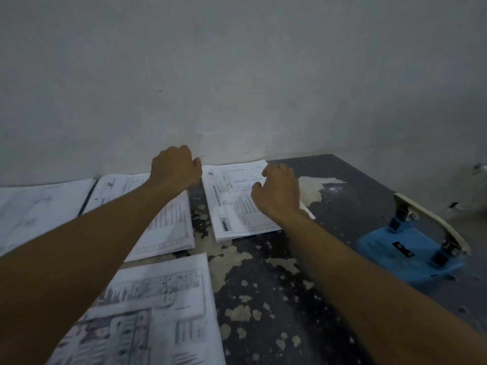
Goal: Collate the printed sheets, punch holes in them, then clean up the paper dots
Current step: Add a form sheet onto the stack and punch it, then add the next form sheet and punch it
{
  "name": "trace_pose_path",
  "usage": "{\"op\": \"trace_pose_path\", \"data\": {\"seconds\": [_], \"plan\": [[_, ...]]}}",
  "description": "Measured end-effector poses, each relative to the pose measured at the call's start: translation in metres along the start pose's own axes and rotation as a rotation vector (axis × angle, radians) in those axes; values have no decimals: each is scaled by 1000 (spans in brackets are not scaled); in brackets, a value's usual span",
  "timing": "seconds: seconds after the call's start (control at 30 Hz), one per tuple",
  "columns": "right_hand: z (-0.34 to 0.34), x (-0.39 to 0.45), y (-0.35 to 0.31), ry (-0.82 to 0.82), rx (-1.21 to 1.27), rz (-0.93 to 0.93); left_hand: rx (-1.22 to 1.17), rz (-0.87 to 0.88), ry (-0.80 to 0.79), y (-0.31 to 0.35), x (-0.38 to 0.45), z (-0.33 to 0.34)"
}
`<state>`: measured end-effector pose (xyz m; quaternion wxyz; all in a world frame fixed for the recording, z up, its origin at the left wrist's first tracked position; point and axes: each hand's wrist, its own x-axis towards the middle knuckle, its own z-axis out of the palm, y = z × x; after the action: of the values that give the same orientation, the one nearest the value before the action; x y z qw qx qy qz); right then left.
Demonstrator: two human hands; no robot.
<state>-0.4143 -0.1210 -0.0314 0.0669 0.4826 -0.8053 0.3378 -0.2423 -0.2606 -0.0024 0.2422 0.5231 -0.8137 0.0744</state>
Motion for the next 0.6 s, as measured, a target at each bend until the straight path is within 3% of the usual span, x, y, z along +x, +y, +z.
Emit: {"op": "trace_pose_path", "data": {"seconds": [0.13,0.27,0.37,0.5,0.6], "plan": [[13,-21,-49,-70,121,-104,-4,-68,3,-43,-26,-29],[27,-44,-93,-173,170,-186,8,-143,-187,-98,-57,-44],[37,-56,-117,-285,211,-199,-17,-194,-243,-130,-73,-49],[48,-58,-143,-508,-15,-194,18,-201,-331,-152,-83,-47],[52,-54,-160,-545,-210,-192,-13,-216,-366,-156,-85,-42]]}}
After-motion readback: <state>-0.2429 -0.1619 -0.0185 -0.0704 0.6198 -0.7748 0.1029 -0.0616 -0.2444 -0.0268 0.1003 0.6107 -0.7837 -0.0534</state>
